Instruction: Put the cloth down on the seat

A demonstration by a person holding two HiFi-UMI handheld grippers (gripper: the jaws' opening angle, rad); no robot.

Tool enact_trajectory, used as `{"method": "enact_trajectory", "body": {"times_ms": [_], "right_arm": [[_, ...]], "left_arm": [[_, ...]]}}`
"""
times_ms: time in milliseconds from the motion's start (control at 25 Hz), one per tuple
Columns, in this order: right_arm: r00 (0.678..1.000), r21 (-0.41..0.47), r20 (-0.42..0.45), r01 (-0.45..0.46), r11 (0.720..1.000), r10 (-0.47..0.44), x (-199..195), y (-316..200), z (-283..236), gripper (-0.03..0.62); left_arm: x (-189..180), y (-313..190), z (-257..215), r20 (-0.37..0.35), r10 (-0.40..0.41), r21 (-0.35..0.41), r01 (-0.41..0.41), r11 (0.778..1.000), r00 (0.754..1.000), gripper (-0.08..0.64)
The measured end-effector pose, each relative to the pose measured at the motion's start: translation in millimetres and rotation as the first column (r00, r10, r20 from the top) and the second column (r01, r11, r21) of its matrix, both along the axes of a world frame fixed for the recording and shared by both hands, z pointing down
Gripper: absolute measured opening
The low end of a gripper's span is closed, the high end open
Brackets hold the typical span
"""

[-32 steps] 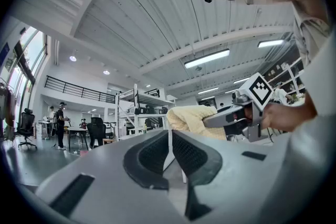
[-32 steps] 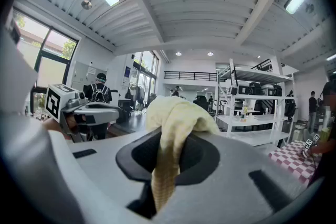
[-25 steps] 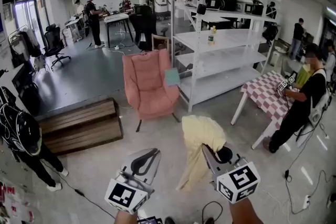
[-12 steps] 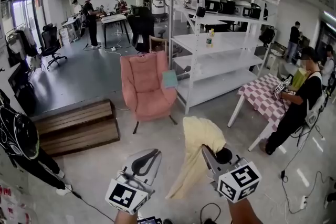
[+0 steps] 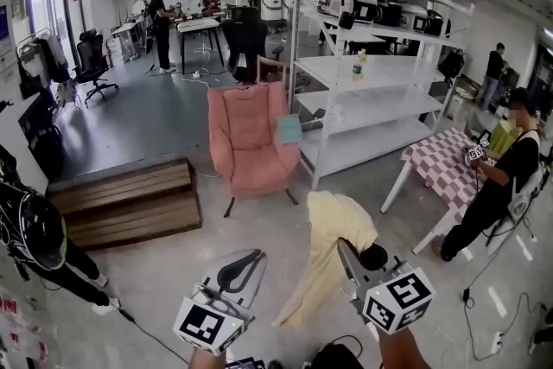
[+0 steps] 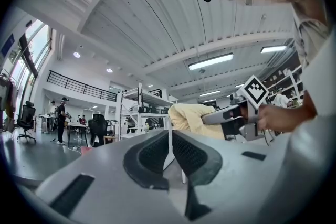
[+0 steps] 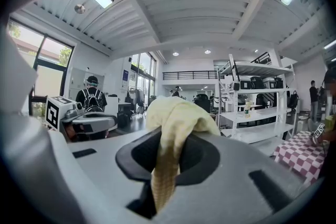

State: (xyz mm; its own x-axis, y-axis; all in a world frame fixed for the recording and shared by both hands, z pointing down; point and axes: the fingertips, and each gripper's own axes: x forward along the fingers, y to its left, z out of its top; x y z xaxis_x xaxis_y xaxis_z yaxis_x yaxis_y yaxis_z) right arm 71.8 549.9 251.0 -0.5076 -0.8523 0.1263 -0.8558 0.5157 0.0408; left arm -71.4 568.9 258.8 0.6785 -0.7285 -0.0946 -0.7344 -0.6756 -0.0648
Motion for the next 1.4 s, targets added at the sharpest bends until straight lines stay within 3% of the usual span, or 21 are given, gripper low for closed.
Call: {"method": "enact_trajectory", "body": {"times_ms": [440, 680, 1000, 1400], "right_arm": [[0.998, -0.027, 0.068, 0.015, 1.000, -0.013, 35, -71, 21, 0.044], [0.994, -0.006, 0.069, 0.085, 0.996, -0.085, 51, -146, 21, 0.044], [0.980, 0.020, 0.055, 0.191, 0.981, -0.192, 78, -254, 12, 0.044], [0.968, 0.038, 0.081, 0.233, 0.972, -0.236, 128, -331, 9, 0.044]], "left_arm": [[24, -54, 23, 0.066, -0.029, -0.056, 0.033, 0.998, 0.997, 0.025], [51, -125, 26, 0.098, -0.072, -0.062, 0.079, 0.995, 0.993, 0.025], [93, -236, 22, 0.088, -0.154, -0.056, 0.159, 0.986, 0.984, 0.025], [140, -295, 20, 0.130, -0.203, -0.058, 0.212, 0.976, 0.971, 0.023]]}}
